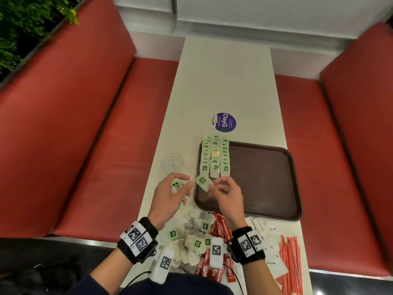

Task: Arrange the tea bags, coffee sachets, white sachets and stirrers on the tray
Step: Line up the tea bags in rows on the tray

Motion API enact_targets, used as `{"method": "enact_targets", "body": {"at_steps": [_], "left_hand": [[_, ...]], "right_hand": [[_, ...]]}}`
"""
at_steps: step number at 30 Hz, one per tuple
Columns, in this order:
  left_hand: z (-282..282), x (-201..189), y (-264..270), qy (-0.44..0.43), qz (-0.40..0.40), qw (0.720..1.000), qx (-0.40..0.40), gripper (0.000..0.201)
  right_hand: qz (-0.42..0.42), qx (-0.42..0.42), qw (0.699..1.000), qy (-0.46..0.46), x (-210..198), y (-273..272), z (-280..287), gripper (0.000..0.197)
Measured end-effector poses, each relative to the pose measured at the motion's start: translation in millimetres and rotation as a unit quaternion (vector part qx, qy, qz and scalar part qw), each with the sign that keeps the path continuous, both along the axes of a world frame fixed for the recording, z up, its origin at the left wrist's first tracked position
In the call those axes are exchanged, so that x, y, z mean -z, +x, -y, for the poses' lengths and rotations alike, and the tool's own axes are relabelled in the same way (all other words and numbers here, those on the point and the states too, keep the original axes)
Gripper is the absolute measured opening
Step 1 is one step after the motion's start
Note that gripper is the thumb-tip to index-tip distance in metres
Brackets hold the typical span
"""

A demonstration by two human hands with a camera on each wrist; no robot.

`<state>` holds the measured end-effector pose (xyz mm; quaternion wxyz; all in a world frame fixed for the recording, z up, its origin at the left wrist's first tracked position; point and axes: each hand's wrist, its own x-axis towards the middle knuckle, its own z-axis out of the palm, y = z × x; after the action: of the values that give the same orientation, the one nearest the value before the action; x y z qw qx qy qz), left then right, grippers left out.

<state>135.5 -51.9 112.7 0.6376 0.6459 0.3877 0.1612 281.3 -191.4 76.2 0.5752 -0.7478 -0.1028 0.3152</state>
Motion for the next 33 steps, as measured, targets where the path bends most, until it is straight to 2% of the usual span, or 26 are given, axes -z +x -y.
{"method": "enact_targets", "body": {"at_steps": [5,9,14,17,21,24,27,33], "left_hand": [[-2.3,3.8,-7.3,-0.019,-0.004,1.000,-0.007,0.015],[-4.6,3.4,-10.8,-0.026,0.000,1.000,-0.014,0.011],[-5.2,1.5,-18.2,-0.025,-0.006,0.999,-0.021,0.007],[-6.1,3.3,-21.6,-0.027,-0.017,0.999,-0.019,0.010],[-7.6,5.8,-24.6,-0.035,-0.017,0.999,-0.019,0.011],[-8.4,5.8,-26.7,-0.037,-0.016,0.999,-0.021,0.010],[-8.1,6.5,-28.9,-0.041,-0.017,0.999,-0.018,0.011],[-7.8,5.3,-29.5,-0.056,-0.016,0.998,-0.012,0.015]], "right_hand": [[-0.044,0.078,0.996,-0.014,42.8,5.9,-26.8,0.013],[-0.058,0.134,0.989,-0.013,61.0,10.2,-46.7,0.015],[-0.066,0.175,0.980,-0.061,77.9,11.0,-57.6,0.019],[-0.050,0.159,0.982,-0.089,81.5,8.3,-56.4,0.018],[0.021,0.107,0.986,-0.127,82.2,7.9,-52.1,0.011],[0.103,0.038,0.977,-0.184,83.9,9.7,-50.4,0.010],[0.147,0.005,0.965,-0.219,86.5,11.5,-48.4,0.007],[0.169,-0.011,0.956,-0.238,88.2,13.2,-50.7,0.006]]}}
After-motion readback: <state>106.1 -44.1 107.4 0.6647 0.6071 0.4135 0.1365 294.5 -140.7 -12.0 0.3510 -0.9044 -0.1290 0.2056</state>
